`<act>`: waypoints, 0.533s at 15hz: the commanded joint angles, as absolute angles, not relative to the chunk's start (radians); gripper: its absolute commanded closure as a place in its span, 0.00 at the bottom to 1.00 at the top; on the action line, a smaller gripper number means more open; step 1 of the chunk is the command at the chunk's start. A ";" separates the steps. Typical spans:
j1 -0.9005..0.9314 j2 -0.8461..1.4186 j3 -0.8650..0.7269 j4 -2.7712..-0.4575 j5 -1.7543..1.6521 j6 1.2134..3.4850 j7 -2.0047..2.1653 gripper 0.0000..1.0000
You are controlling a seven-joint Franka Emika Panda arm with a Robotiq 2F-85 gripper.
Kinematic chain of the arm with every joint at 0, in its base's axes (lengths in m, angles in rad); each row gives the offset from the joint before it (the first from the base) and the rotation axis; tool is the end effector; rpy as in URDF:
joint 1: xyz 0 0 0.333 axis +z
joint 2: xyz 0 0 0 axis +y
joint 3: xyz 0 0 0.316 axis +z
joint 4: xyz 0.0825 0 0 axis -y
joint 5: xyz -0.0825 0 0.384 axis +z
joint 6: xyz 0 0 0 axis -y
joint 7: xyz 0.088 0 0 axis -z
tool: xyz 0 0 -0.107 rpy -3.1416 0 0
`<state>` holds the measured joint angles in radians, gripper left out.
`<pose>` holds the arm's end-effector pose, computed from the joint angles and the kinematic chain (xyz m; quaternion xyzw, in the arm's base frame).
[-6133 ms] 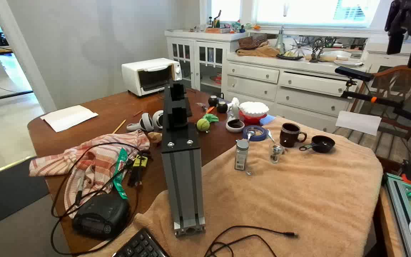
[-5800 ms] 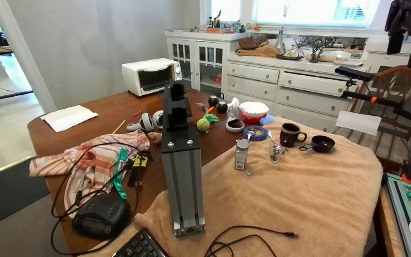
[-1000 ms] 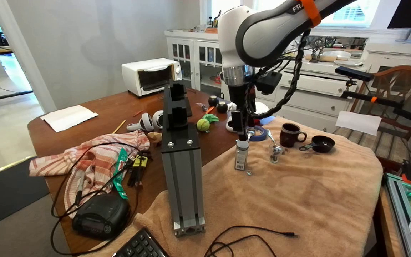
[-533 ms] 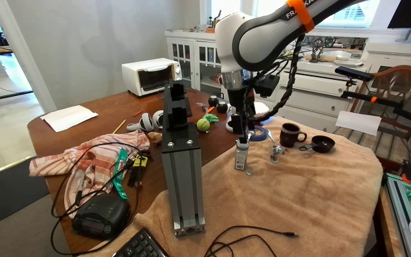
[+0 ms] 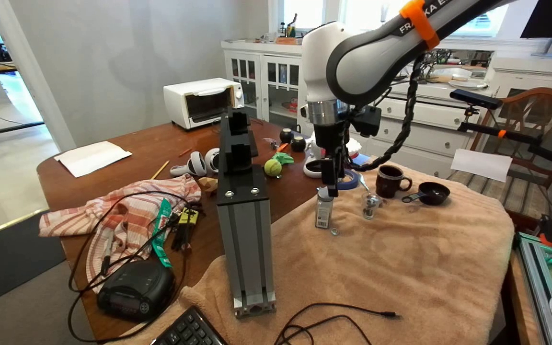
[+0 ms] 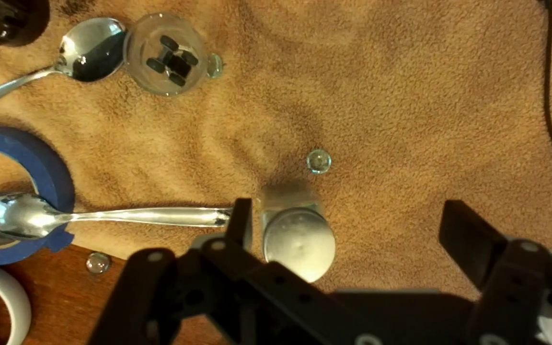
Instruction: Put the lid in the glass cup
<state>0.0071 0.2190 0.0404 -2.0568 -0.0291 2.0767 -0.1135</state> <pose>0.5597 0.0247 0.3153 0.9911 0.0882 -0.0995 0.0043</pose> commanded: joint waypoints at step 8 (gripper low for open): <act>0.004 0.177 0.037 -2.176 0.021 2.230 -0.117 0.00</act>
<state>-0.0019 0.1678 0.0385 -2.1697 0.0079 2.1983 -0.1290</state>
